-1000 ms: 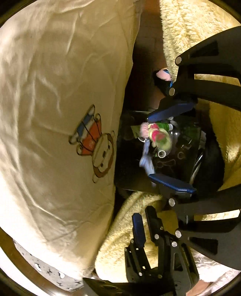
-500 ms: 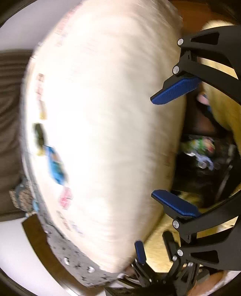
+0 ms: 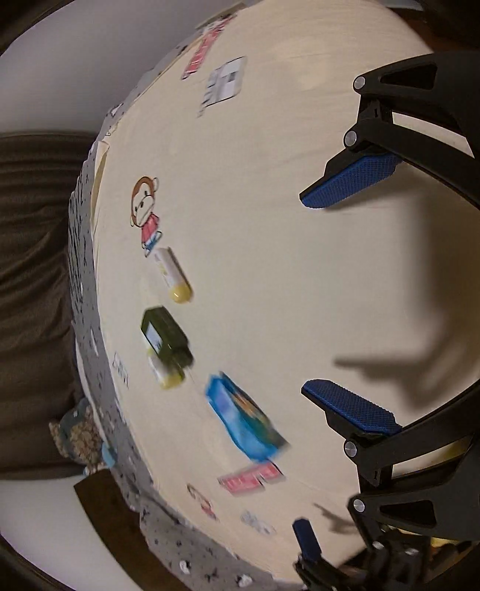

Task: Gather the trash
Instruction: 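Grasp the blue snack wrapper with the left tool while the right tool grasps the white-yellow tube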

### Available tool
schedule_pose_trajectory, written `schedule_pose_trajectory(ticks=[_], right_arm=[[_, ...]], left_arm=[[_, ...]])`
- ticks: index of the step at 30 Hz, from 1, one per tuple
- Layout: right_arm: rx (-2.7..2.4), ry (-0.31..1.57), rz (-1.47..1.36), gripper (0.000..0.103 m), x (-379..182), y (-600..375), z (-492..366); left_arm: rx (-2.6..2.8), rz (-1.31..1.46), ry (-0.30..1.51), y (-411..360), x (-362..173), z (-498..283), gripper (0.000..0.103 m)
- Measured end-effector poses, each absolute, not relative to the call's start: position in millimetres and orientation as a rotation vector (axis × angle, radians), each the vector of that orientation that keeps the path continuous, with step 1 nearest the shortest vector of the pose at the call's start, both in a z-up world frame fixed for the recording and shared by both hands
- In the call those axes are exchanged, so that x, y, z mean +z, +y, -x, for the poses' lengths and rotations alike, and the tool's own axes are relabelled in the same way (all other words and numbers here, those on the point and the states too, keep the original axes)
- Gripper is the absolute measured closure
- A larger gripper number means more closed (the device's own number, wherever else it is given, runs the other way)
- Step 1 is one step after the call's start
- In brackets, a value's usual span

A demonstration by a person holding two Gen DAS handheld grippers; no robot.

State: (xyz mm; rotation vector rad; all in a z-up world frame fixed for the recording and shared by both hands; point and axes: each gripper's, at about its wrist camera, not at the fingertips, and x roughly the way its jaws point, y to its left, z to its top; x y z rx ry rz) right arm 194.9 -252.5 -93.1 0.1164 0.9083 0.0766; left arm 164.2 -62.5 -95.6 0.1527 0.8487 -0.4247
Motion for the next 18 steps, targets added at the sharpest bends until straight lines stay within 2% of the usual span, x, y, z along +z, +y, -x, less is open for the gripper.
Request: schedule_pose_trajectory(ticks=[12, 15, 17, 18], right_arm=[[0.016, 0.954, -0.240, 0.009, -102, -271, -312], [0.019, 0.986, -0.249, 0.013, -111, -268, -332], [0.010, 0.999, -0.236, 0.020, -116, -266, -339], [-0.002, 0.997, -0.211, 0.023, -117, -263, -342]], left_arm=[[-0.400, -0.171, 0.869, -98, -104, -242, 0.019], [-0.393, -0.175, 0.887, -104, -114, -257, 0.020], [-0.393, -0.170, 0.906, -106, -120, -265, 0.025], [-0.396, -0.167, 0.914, -106, -122, -268, 0.033]])
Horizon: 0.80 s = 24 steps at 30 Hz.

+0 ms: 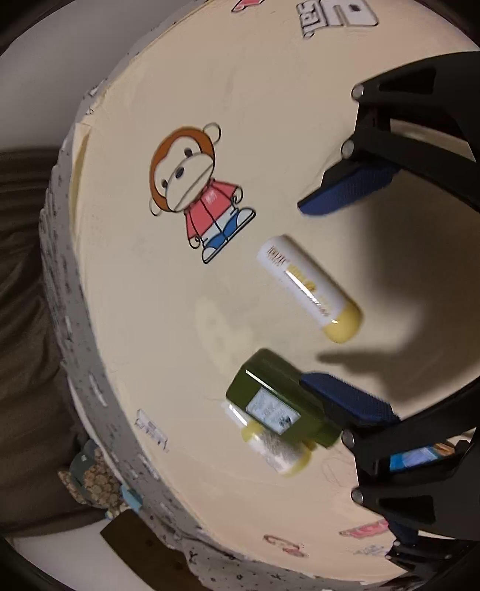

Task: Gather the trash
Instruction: 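Grasp the blue snack wrapper with the left tool while the right tool grasps the white-yellow tube, then lower both tools to the bin and release the wrapper and tube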

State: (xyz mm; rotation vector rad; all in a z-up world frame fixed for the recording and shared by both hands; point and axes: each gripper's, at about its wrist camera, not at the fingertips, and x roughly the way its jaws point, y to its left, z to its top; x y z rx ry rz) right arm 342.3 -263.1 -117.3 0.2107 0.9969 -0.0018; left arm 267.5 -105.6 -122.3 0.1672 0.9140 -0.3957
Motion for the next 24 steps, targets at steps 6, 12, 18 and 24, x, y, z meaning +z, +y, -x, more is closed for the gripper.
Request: schedule_pose_trajectory(ticks=[6, 12, 18, 24], right_arm=[[-0.022, 0.989, -0.118, 0.059, -118, -259, -344], [0.053, 0.997, -0.044, 0.082, -112, -249, -320], [0.178, 0.952, -0.038, 0.082, -99, -237, -262], [0.240, 0.877, -0.017, 0.082, -81, -226, -195]], left_arm=[[-0.411, -0.175, 0.916, -106, -124, -274, 0.062], [-0.432, -0.181, 0.910, -102, -120, -257, 0.069], [-0.452, -0.157, 0.884, -87, -110, -223, 0.071], [-0.438, -0.155, 0.847, -71, -99, -177, 0.072]])
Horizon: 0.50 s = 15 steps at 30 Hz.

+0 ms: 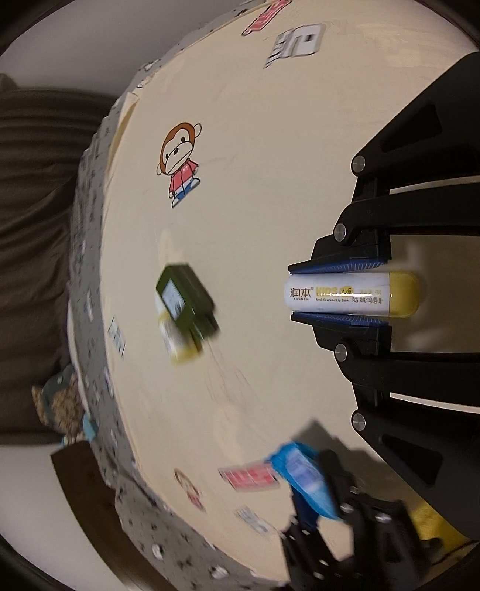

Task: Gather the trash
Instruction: 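Lower both tools to the bin and release the wrapper and tube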

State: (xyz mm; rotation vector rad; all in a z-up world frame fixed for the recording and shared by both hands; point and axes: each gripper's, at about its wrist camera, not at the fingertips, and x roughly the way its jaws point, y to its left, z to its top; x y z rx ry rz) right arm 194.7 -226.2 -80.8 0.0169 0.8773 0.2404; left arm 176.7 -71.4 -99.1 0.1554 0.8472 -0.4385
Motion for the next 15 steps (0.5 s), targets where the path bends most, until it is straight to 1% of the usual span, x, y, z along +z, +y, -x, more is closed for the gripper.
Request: schedule_pose_trajectory(ticks=[6, 10, 15], right_arm=[[0.318, 0.819, 0.006, 0.082, -71, -210, -118], [0.335, 0.795, 0.000, 0.082, -74, -202, -81], [0.342, 0.791, -0.034, 0.082, -85, -198, -49]], left_arm=[[-0.458, -0.146, 0.819, -53, -97, -120, 0.073], [-0.451, -0.140, 0.800, -42, -99, -84, 0.074], [-0.465, -0.130, 0.818, -31, -113, -43, 0.074]])
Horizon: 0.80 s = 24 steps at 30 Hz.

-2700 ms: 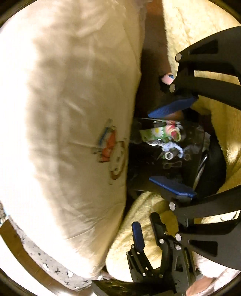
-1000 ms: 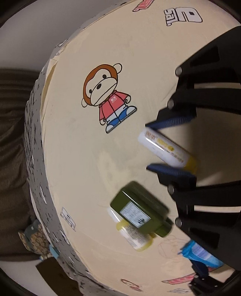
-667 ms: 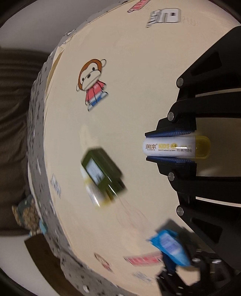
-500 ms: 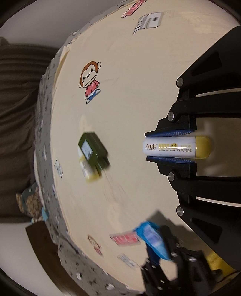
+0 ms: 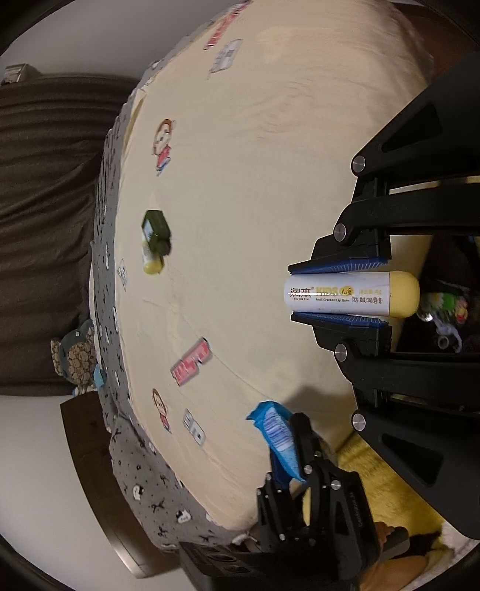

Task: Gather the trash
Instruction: 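Lower both tools to the bin and release the wrapper and tube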

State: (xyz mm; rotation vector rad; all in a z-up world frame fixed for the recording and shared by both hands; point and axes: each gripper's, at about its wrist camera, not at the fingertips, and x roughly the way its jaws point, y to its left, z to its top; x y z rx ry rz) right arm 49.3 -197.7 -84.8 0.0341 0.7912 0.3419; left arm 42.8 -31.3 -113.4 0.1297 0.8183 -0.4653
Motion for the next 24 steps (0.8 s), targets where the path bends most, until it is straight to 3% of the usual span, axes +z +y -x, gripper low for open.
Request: schedule_pose_trajectory(ticks=[24], right_arm=[[0.354, 1.114, -0.135, 0.082, -198, -173, 11]], left_arm=[[-0.532, -0.077, 1.145, -28, -225, 4, 0.074]])
